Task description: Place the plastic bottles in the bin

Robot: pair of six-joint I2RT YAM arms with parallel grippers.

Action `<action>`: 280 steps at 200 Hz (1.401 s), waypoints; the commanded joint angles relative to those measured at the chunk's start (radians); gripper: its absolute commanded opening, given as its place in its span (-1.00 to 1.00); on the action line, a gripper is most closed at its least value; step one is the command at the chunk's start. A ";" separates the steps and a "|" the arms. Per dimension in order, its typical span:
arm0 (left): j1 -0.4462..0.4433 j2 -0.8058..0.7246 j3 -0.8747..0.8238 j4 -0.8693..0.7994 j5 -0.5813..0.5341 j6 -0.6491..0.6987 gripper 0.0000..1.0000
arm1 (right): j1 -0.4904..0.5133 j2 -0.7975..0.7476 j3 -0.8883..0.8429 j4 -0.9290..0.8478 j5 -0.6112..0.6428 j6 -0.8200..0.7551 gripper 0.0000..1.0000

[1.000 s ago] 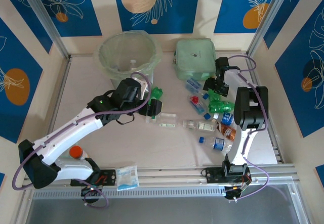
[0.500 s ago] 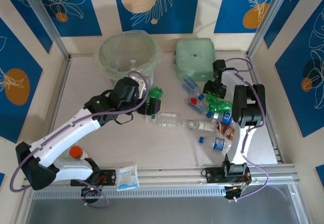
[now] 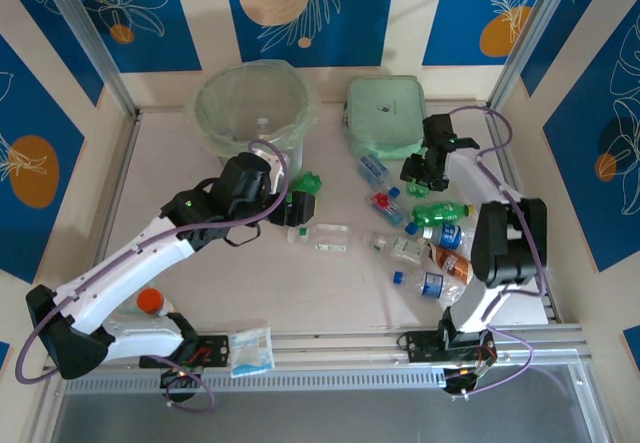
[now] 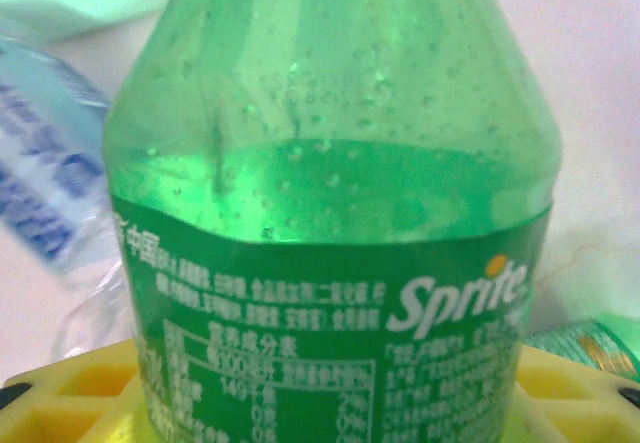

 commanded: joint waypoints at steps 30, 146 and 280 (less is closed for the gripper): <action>-0.008 -0.034 0.024 -0.008 -0.020 -0.001 0.75 | 0.039 -0.232 -0.059 -0.035 -0.028 0.033 0.15; -0.008 -0.057 0.003 0.028 -0.043 -0.032 0.77 | 0.470 -0.240 0.546 -0.182 0.059 0.077 0.15; -0.007 -0.101 -0.079 -0.034 -0.087 -0.049 0.76 | 0.550 0.253 1.131 -0.173 -0.121 0.090 0.15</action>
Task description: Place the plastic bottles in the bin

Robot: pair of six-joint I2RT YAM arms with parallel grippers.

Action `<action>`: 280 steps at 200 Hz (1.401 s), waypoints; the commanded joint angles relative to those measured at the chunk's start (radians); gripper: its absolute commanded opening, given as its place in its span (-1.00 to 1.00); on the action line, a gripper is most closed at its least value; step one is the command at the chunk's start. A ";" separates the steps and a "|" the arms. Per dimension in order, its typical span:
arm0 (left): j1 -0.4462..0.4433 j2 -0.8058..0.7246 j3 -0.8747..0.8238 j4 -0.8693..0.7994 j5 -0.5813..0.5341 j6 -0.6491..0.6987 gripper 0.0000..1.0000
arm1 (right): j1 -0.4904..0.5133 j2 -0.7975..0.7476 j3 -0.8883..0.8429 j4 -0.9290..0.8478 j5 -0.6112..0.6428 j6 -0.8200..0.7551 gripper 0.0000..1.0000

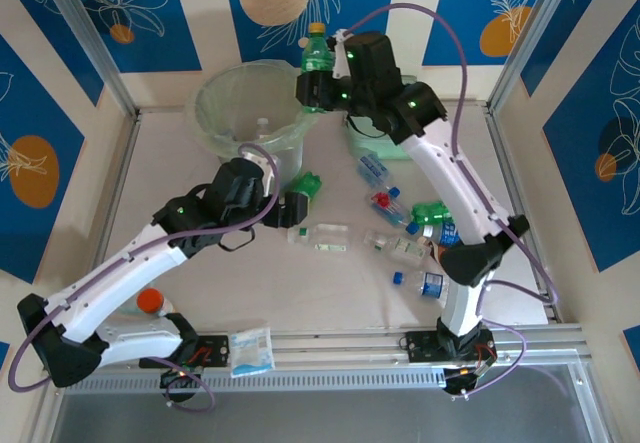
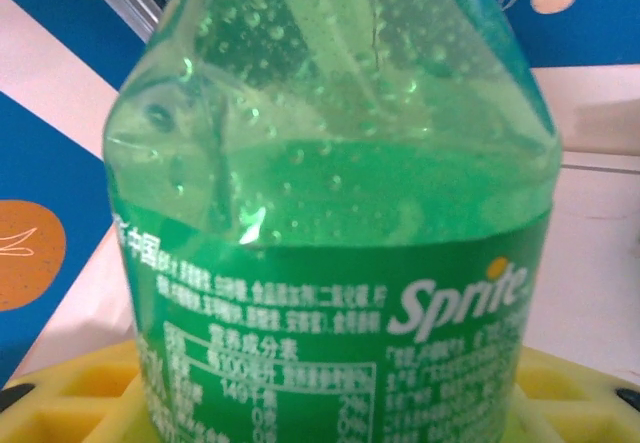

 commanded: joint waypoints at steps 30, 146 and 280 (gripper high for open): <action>-0.007 -0.058 -0.046 -0.058 -0.048 -0.017 0.76 | 0.007 0.199 0.246 -0.059 -0.100 0.025 0.19; -0.008 -0.035 -0.081 -0.064 -0.029 0.029 0.83 | 0.005 0.261 0.329 -0.084 -0.125 0.030 0.57; -0.071 0.268 -0.111 0.192 -0.047 0.169 0.81 | -0.155 -0.567 -0.815 0.112 0.031 0.147 0.57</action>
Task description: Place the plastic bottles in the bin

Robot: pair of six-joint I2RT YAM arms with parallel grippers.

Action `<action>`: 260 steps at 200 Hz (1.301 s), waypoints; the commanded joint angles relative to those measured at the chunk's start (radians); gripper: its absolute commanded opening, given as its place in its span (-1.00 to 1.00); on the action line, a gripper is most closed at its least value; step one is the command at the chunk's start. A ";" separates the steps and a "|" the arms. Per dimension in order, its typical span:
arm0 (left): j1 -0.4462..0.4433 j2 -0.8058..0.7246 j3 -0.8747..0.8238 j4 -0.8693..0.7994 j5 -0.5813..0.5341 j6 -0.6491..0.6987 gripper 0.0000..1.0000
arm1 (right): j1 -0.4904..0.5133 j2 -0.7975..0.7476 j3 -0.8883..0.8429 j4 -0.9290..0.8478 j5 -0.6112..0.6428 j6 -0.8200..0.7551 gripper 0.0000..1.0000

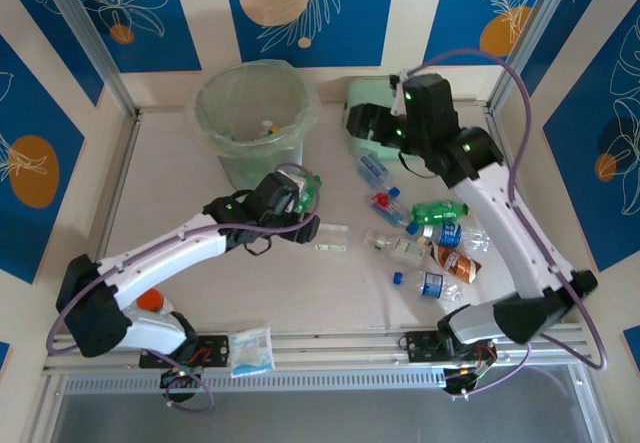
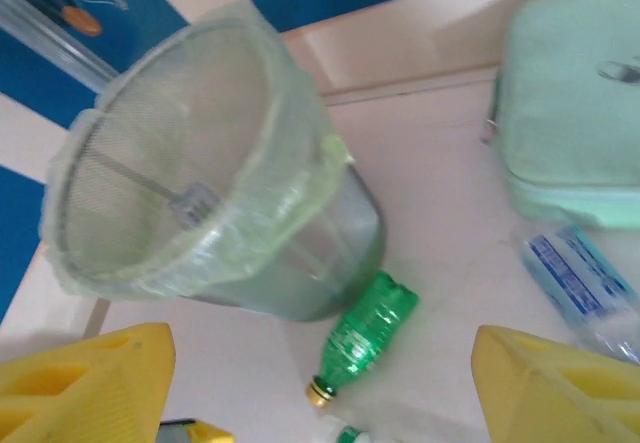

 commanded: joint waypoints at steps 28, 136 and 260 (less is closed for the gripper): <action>-0.063 0.132 0.014 0.135 0.110 0.099 0.84 | -0.034 -0.182 -0.294 -0.001 0.015 0.072 0.58; -0.089 0.382 0.201 0.054 0.101 0.374 0.98 | -0.133 -0.348 -0.433 -0.112 0.022 0.137 0.64; -0.033 0.522 0.244 -0.022 0.157 0.582 0.90 | -0.156 -0.393 -0.487 -0.121 -0.002 0.152 0.64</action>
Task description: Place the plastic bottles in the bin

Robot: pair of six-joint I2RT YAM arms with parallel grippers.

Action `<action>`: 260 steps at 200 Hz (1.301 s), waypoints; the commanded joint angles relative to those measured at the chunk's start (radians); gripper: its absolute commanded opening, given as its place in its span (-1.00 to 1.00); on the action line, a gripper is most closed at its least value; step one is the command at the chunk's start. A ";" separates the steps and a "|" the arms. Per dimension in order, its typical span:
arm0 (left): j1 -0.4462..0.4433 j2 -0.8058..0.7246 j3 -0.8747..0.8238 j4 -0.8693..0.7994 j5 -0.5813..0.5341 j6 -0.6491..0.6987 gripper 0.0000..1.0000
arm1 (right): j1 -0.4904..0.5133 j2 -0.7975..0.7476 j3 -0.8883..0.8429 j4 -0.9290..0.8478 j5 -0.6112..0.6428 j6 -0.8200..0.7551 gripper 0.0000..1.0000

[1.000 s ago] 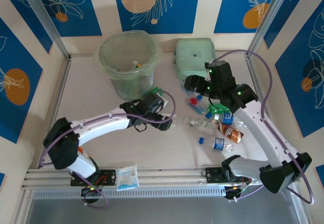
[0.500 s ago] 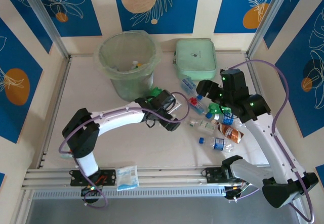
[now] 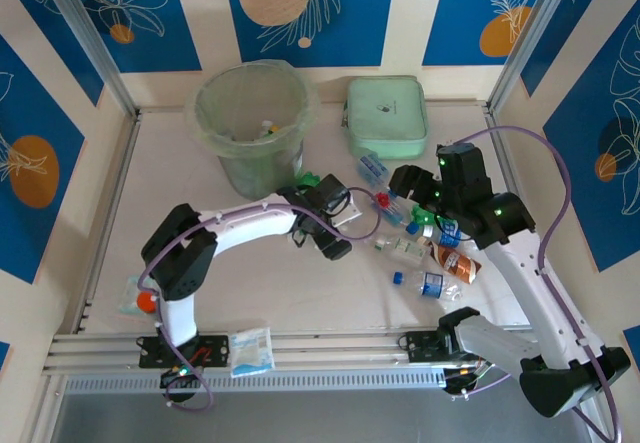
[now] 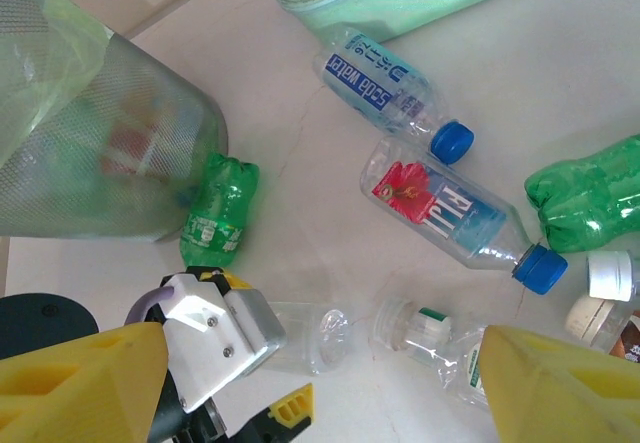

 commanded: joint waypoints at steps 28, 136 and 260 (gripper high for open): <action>0.006 0.054 -0.036 -0.025 0.003 0.042 0.89 | -0.031 -0.029 -0.035 -0.001 -0.044 0.017 0.64; -0.004 -0.028 -0.062 -0.055 0.023 0.005 0.28 | -0.045 -0.056 -0.054 -0.016 -0.045 0.014 0.55; -0.075 -0.428 0.217 -0.224 -0.228 -0.163 0.20 | -0.059 -0.072 -0.054 -0.009 -0.051 0.020 0.52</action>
